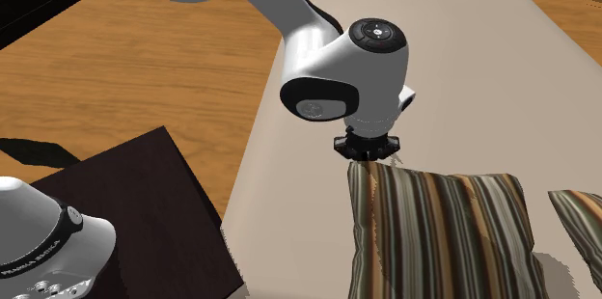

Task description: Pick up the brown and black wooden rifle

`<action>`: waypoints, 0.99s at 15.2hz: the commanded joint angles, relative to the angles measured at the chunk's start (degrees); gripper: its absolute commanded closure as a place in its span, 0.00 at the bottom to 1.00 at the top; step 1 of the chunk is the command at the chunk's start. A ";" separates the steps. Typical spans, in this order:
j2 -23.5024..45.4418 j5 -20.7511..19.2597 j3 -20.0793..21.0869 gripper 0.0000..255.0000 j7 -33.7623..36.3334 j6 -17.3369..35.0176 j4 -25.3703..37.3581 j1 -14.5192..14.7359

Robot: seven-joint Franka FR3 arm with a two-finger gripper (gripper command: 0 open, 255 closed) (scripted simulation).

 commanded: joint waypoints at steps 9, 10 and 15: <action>-2.27 -1.85 -1.43 1.00 1.46 -2.21 -0.05 1.02; -2.86 -2.33 -1.78 1.00 1.84 -2.74 -0.08 1.28; -5.75 -4.75 -3.41 1.00 3.73 -5.50 -0.02 2.47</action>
